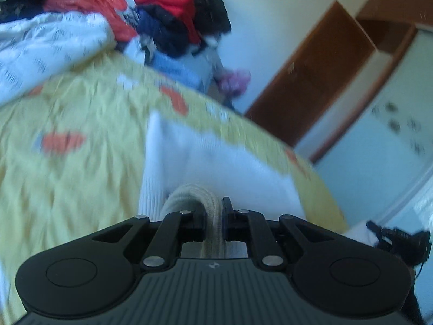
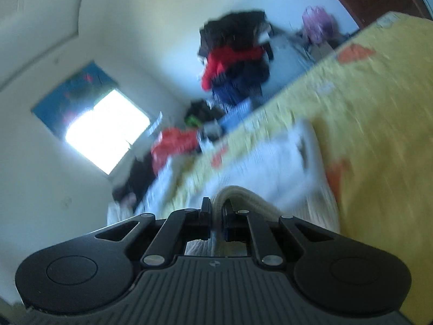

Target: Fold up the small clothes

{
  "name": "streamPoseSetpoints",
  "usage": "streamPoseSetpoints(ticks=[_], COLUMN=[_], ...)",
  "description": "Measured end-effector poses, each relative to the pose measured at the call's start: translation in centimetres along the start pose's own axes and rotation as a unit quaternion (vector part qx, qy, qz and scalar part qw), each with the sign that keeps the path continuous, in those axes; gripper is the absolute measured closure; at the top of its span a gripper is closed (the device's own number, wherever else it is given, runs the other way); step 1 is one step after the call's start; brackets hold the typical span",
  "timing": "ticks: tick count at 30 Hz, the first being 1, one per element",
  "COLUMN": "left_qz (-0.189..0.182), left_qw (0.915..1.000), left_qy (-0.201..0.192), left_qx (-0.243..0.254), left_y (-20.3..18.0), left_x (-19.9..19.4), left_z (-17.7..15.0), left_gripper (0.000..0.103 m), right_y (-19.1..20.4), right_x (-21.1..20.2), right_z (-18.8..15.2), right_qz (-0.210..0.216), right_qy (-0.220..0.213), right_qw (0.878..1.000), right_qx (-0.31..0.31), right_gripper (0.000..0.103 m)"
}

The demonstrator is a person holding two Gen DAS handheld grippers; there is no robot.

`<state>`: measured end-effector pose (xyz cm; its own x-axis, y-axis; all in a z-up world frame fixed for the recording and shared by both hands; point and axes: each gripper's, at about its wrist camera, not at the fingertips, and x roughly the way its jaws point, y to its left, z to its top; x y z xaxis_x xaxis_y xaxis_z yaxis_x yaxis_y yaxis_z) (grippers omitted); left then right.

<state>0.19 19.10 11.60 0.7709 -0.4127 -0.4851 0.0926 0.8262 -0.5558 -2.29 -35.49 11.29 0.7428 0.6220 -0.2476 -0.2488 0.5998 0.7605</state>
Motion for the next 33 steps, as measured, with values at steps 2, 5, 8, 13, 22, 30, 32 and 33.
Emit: streamPoseSetpoints(ticks=[2,5,8,13,22,30,32,33], left_qz=[0.012,0.032,0.05,0.076,0.091,0.023,0.039,0.041], left_qw=[0.9999,0.9993,0.9985,0.9969,0.9888,0.9836,0.9836,0.9833], left_qy=[-0.011,-0.014,-0.011,0.009,0.042,-0.049,-0.087,-0.087], left_qx=[-0.003,-0.014,-0.02,-0.018,-0.111,-0.172,-0.154,-0.155], left_y=[0.3,1.2,2.3,3.2,7.5,7.9,7.1,6.9], left_x=[2.9,7.5,11.9,18.2,25.2,18.2,14.9,13.6], left_z=[2.6,6.1,8.6,10.7,12.5,12.4,11.6,10.9], left_gripper=[0.093,0.093,0.093,0.093,0.091,0.013,0.013,0.013], right_y=[-1.1,-3.3,-5.9,-9.8,-16.1,-12.8,-11.3,-10.9], right_x=[2.8,6.8,11.1,17.5,23.2,19.1,16.1,14.7], right_z=[2.9,6.2,8.9,10.5,11.3,10.8,10.2,9.9], right_qz=[0.006,-0.002,-0.023,-0.072,-0.123,-0.109,-0.095,-0.09], right_qy=[-0.018,-0.03,-0.025,0.006,0.006,-0.042,-0.051,-0.053], right_qw=[1.0,0.999,0.998,0.995,0.98,0.988,0.991,0.991], right_qx=[0.014,0.037,0.053,0.065,0.154,0.101,0.081,0.08], right_gripper=[0.09,0.09,0.09,0.09,0.079,0.027,0.027,0.027])
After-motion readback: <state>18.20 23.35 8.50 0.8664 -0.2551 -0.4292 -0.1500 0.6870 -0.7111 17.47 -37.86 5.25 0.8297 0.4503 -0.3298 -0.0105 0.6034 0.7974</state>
